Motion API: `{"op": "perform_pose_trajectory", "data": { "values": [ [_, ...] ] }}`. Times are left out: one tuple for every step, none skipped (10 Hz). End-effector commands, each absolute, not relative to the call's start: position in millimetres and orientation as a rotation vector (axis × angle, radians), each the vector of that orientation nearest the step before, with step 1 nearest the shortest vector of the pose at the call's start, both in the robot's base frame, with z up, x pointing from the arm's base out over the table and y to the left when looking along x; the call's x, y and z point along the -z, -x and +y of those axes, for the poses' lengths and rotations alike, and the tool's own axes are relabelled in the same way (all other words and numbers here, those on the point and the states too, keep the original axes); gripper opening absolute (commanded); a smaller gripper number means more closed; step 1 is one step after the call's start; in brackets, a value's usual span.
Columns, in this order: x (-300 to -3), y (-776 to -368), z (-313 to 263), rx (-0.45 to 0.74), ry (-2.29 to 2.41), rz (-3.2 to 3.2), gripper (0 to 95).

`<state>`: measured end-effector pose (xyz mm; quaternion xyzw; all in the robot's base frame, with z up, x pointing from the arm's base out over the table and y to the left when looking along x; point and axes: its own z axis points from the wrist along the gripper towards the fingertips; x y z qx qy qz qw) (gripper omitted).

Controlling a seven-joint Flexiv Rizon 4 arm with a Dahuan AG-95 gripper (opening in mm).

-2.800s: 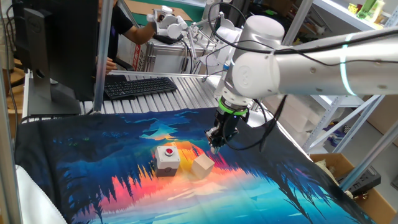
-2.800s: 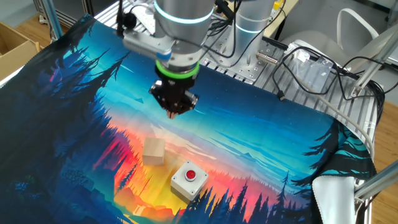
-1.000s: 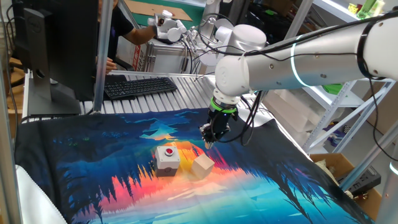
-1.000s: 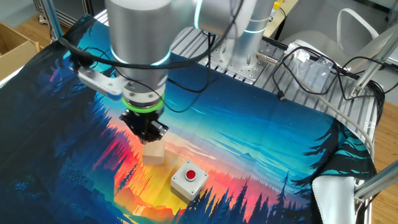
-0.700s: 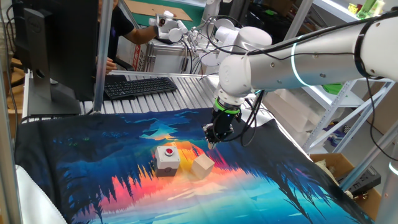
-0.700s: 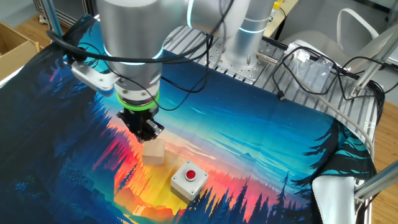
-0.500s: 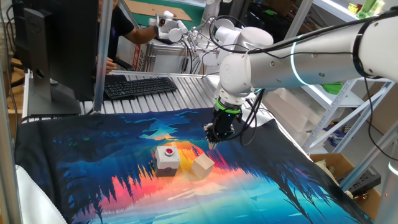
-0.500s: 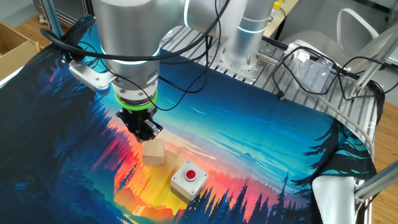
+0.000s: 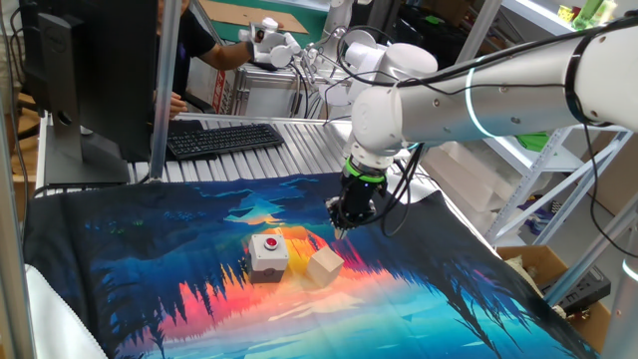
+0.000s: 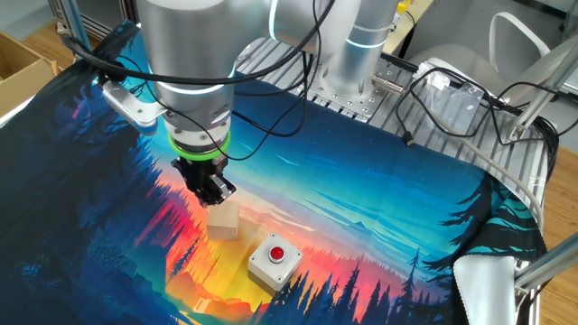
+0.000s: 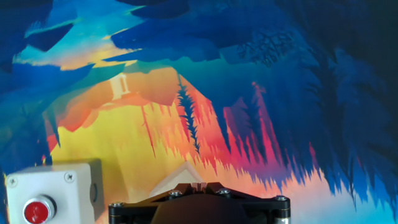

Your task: Pick up one small block

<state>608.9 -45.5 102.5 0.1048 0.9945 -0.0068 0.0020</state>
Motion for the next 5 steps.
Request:
{"op": "perform_pose_trajectory", "data": {
  "values": [
    [-102, -607, -45, 0.016, -0.446, 3.1, 0.0],
    [-101, -605, -43, 0.015, -0.527, 3.086, 0.0],
    [-101, -602, -41, 0.015, -0.568, 3.078, 0.0],
    [-101, -597, -38, 0.017, -0.601, 3.068, 0.0],
    [-101, -593, -36, 0.008, -0.645, 3.062, 0.0]
  ]
}}
